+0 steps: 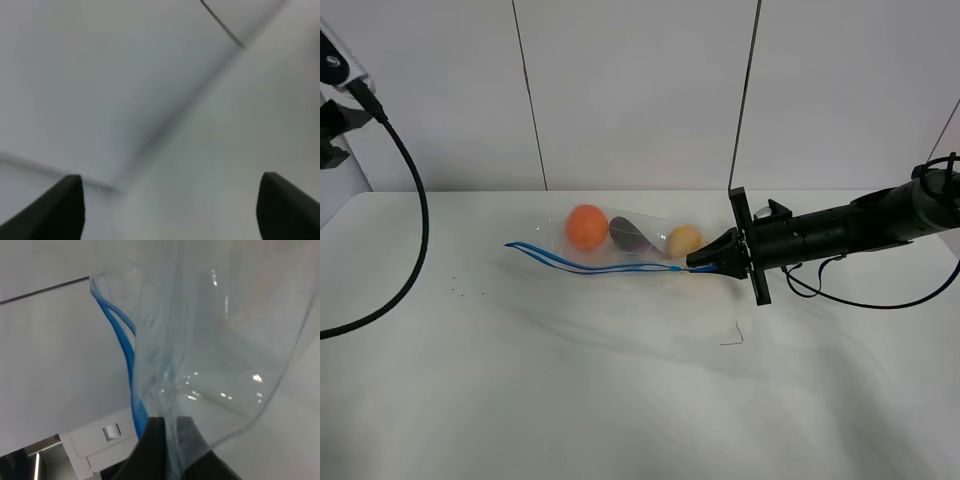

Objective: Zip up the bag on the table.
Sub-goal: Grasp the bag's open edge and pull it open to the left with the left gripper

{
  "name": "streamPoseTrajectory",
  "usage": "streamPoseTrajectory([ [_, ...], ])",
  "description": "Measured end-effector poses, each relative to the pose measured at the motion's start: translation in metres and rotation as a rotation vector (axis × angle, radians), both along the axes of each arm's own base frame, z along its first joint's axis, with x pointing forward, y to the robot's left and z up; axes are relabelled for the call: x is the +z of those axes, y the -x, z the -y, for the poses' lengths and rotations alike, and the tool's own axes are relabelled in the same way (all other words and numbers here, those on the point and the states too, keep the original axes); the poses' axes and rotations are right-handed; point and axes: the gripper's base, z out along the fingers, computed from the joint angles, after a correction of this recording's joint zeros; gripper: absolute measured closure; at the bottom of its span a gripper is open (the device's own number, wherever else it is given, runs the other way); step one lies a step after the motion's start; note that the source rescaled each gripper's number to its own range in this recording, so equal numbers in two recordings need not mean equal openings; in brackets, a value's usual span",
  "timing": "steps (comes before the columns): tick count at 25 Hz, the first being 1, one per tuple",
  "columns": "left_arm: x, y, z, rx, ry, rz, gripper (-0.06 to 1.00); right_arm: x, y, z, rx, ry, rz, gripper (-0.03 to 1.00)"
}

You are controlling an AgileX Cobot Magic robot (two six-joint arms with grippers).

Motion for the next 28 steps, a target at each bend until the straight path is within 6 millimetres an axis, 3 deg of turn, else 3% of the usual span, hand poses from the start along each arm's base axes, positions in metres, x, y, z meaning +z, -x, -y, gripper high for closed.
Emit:
streamPoseTrajectory([
  [6, -0.003, -0.04, 0.007, -0.076, -0.265, 0.274, -0.05, 0.0, 0.0, 0.0, 0.001, 0.0, 0.002, 0.97],
  [10, -0.013, -0.049, 0.044, -0.192, -0.272, 0.315, -0.03, 0.0, 0.0, 0.0, 0.001, 0.0, 0.002, 0.97],
  [13, -0.034, -0.045, 0.088, -0.332, -0.259, 0.281, -0.02, 0.0, 0.0, 0.0, 0.001, 0.0, 0.002, 0.97],
  [19, -0.1, -0.014, 0.173, -0.631, -0.261, 0.157, -0.01, 0.0, 0.0, 0.0, 0.001, 0.0, 0.002, 0.97],
  [22, -0.126, -0.002, 0.2, -0.717, -0.261, 0.157, -0.01, 0.0, 0.0, 0.0, 0.001, 0.0, 0.002, 0.97],
  [28, -0.167, 0.008, 0.234, -0.779, -0.174, 0.108, -0.01, 0.0, 0.0, 0.0, 0.001, 0.0, 0.002, 0.97],
])
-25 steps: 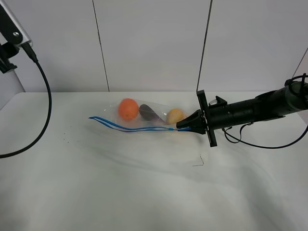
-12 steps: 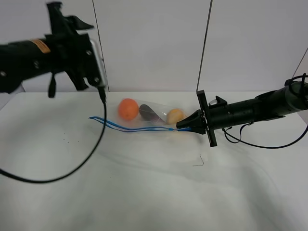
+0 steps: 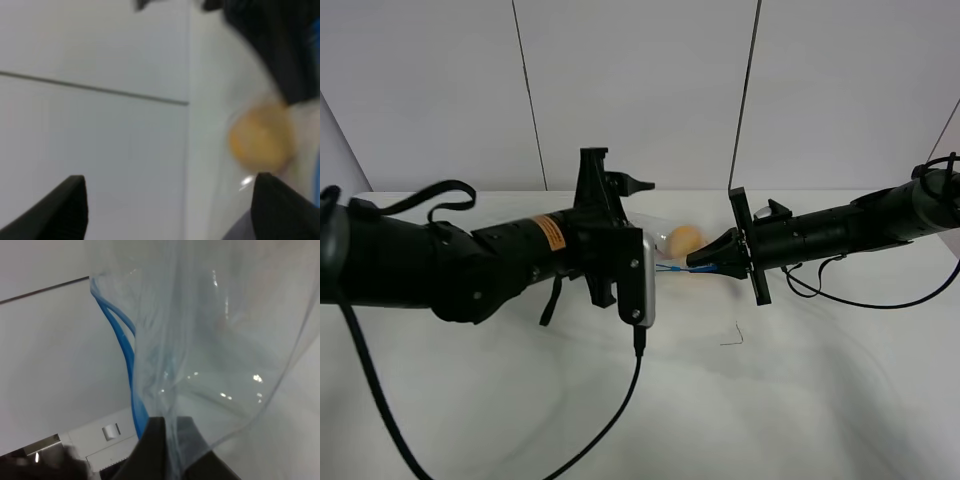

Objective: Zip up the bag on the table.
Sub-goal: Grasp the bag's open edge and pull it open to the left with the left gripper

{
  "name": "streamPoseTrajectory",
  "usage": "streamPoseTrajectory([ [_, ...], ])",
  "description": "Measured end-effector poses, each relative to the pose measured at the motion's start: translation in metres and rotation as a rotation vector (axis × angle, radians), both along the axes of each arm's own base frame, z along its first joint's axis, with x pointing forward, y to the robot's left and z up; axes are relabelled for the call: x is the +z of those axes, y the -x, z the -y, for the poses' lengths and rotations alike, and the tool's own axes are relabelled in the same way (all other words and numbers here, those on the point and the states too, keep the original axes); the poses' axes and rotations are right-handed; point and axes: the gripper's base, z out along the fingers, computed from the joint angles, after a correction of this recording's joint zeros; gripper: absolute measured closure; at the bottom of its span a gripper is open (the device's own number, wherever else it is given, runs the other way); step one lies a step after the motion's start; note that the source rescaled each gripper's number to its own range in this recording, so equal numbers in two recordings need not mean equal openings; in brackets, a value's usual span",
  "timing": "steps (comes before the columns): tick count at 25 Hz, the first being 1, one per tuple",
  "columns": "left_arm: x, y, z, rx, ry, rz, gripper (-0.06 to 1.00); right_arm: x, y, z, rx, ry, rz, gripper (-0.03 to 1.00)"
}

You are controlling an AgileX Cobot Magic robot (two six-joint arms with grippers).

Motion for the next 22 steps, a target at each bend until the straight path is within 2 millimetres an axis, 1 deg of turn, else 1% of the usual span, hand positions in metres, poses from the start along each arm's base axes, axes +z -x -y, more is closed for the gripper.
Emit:
streamPoseTrajectory([
  [2, -0.015, 0.005, 0.009, -0.016, 0.008, -0.063, -0.01, 0.0, 0.0, 0.0, 0.0, 0.0, 0.0, 0.97],
  [4, -0.025, 0.011, 0.018, -0.052, 0.016, -0.099, -0.01, 0.0, 0.0, 0.0, 0.0, 0.0, 0.0, 0.97],
  [8, -0.041, 0.015, 0.029, -0.134, 0.022, -0.096, 0.0, 0.0, 0.0, 0.0, 0.003, 0.002, 0.0, 0.97],
  [12, -0.06, 0.004, 0.025, -0.126, 0.046, -0.088, 0.02, 0.0, 0.001, 0.0, 0.006, 0.005, 0.0, 0.97],
  [16, -0.07, -0.004, 0.019, -0.102, 0.06, -0.086, 0.02, -0.001, 0.001, 0.0, 0.016, 0.012, 0.001, 0.97],
  [20, -0.071, -0.006, 0.018, -0.1, 0.073, -0.076, 0.04, -0.001, 0.002, 0.0, 0.018, 0.014, 0.001, 0.97],
  [22, -0.07, -0.006, 0.018, -0.099, 0.083, -0.073, 0.07, -0.001, 0.002, 0.0, 0.018, 0.014, 0.001, 0.97],
])
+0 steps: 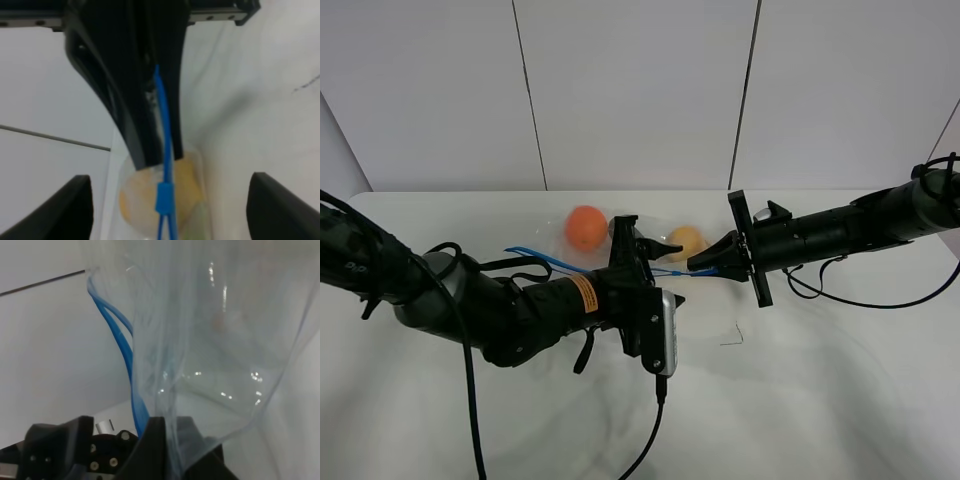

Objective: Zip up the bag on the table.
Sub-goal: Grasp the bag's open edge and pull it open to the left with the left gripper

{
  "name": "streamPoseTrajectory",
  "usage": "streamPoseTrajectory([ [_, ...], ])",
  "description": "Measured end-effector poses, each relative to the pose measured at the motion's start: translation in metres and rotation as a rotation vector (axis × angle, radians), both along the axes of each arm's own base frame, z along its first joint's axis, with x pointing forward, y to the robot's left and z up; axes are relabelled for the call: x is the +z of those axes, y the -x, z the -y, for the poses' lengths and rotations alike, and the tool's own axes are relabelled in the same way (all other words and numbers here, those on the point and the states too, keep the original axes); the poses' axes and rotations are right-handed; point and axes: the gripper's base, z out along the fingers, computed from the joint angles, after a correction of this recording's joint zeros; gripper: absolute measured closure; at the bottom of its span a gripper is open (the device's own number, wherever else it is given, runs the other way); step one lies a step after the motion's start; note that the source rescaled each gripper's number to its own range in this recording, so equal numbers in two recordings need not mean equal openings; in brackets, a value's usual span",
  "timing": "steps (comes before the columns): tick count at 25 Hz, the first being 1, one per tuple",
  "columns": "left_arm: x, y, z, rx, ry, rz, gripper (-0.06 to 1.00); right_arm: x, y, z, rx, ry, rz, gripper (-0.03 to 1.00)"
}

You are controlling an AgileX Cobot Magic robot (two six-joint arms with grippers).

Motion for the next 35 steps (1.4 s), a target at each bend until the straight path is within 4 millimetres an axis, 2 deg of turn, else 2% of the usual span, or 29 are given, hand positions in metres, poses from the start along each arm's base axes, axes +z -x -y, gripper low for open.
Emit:
streamPoseTrajectory([
  [9, 0.0001, 0.0014, 0.0012, -0.002, 0.045, -0.052, 0.26, 0.0, 0.0, 0.0, 0.0, 0.0, 0.0, 0.97],
  [18, 0.0006, 0.0018, 0.0017, 0.0, 0.067, -0.071, 0.32, 0.0, 0.0, 0.0, 0.001, 0.0, 0.0, 0.97],
  [27, 0.0006, 0.0018, 0.0017, 0.002, 0.07, -0.074, 0.57, 0.0, 0.0, 0.0, 0.001, 0.0, 0.0, 0.97],
  [32, 0.0005, 0.0021, 0.0019, 0.001, 0.074, -0.08, 0.66, 0.0, 0.0, 0.0, 0.001, 0.0, 0.0, 0.97],
  [35, 0.0005, 0.0022, 0.002, 0.007, 0.089, -0.098, 0.79, -0.0001, 0.0001, 0.0, 0.001, 0.001, 0.0, 0.97],
])
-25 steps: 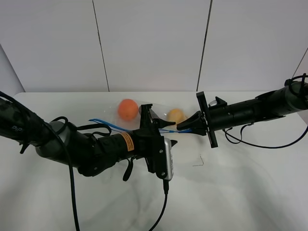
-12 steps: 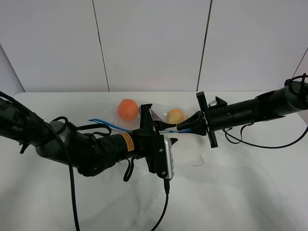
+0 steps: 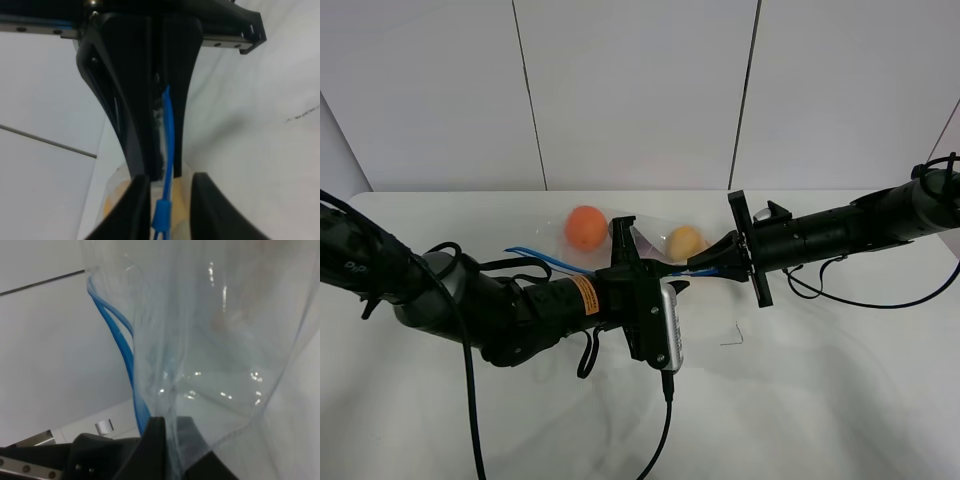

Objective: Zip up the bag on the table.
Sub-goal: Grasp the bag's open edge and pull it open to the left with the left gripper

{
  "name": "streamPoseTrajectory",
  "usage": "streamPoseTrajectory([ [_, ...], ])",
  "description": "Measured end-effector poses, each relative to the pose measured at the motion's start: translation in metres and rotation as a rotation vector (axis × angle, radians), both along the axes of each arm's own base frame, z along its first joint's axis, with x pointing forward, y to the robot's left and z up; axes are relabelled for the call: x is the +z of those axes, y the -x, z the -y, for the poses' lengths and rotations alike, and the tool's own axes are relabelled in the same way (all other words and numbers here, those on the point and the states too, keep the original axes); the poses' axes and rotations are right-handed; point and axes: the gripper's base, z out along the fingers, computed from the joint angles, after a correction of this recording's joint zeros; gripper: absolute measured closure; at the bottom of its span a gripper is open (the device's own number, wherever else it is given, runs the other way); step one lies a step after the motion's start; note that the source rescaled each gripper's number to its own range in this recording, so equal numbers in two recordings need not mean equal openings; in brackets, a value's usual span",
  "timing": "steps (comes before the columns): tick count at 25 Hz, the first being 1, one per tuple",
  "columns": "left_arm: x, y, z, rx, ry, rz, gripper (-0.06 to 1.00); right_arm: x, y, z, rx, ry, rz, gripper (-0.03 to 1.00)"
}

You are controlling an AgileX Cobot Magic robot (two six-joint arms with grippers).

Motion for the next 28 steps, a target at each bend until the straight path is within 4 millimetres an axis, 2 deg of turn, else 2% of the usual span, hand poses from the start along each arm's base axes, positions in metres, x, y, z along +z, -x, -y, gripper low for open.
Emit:
streamPoseTrajectory([
  [2, 0.0, 0.0, 0.0, 0.001, 0.003, -0.003, 0.89, 0.0, 0.0, 0.0, 0.003, 0.002, 0.0, 0.97],
  [4, 0.0, 0.0, 0.0, 0.002, 0.004, -0.003, 0.94, 0.0, 0.0, 0.0, 0.003, 0.003, 0.0, 0.97],
  [13, 0.0, 0.0, 0.0, -0.001, -0.008, 0.008, 0.94, 0.0, 0.0, 0.0, 0.003, 0.003, 0.0, 0.97],
  [17, -0.001, -0.002, -0.007, 0.004, -0.041, 0.033, 0.94, 0.0, 0.0, 0.0, 0.0, 0.004, 0.001, 0.97],
  [21, 0.001, -0.008, -0.025, 0.062, -0.07, 0.052, 0.94, 0.0, -0.001, 0.0, -0.008, 0.0, 0.001, 0.97],
  [28, 0.003, -0.017, -0.077, 0.2, -0.107, 0.028, 0.94, 0.0, -0.001, 0.0, -0.007, -0.005, 0.0, 0.97],
])
